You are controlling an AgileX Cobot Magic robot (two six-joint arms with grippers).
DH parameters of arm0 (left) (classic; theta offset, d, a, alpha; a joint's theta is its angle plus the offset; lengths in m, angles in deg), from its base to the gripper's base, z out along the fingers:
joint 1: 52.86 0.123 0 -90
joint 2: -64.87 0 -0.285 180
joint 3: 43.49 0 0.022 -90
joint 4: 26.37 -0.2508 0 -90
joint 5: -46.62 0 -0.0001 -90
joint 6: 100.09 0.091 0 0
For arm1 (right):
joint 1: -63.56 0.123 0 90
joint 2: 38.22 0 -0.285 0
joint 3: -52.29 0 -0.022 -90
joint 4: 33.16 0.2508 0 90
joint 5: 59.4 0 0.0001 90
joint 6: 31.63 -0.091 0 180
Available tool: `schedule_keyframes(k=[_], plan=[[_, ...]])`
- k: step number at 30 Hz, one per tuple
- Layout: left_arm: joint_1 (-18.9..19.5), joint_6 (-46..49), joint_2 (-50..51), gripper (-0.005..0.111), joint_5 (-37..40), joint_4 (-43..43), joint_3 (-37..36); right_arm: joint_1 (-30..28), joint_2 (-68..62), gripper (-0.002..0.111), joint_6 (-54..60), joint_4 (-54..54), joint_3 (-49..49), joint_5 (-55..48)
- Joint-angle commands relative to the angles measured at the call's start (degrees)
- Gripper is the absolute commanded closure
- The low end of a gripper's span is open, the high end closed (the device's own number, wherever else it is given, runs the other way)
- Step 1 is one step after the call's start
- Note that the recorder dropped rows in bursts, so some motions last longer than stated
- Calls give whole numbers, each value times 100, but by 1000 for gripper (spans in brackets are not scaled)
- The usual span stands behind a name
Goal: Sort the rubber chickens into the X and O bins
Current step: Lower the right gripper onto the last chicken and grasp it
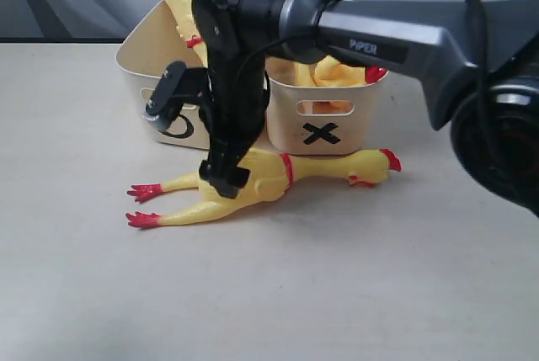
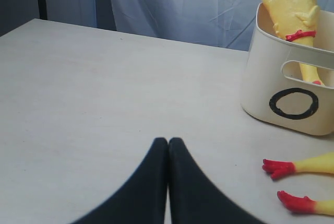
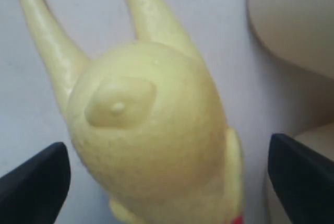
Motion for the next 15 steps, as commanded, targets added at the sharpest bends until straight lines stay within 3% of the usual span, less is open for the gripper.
schedule_keyframes(k=[1,3,5,6,8,9,11,15], plan=[[-50,-6,10,107,-40,20,11,-26,-602,12,46,90,14,-291],[-50,-6,10,107,-40,20,11,-13,-870,13,46,29,14,-544],[-50,-6,10,107,-40,20,11,24,-1094,29,134,5,14,-563],[-50,-6,10,107,-40,20,11,34,-1146,47,177,-46,-6,-563],[-50,-6,10,107,-40,20,11,76,-1158,100,-132,-74,-31,-563],[-50,-6,10,107,-40,20,11,104,-1140,105,-380,-29,-31,-563],[-50,-6,10,107,-40,20,11,164,-1050,98,-404,293,33,-563],[-50,-6,10,107,-40,20,11,337,-695,103,-404,1315,252,-563]])
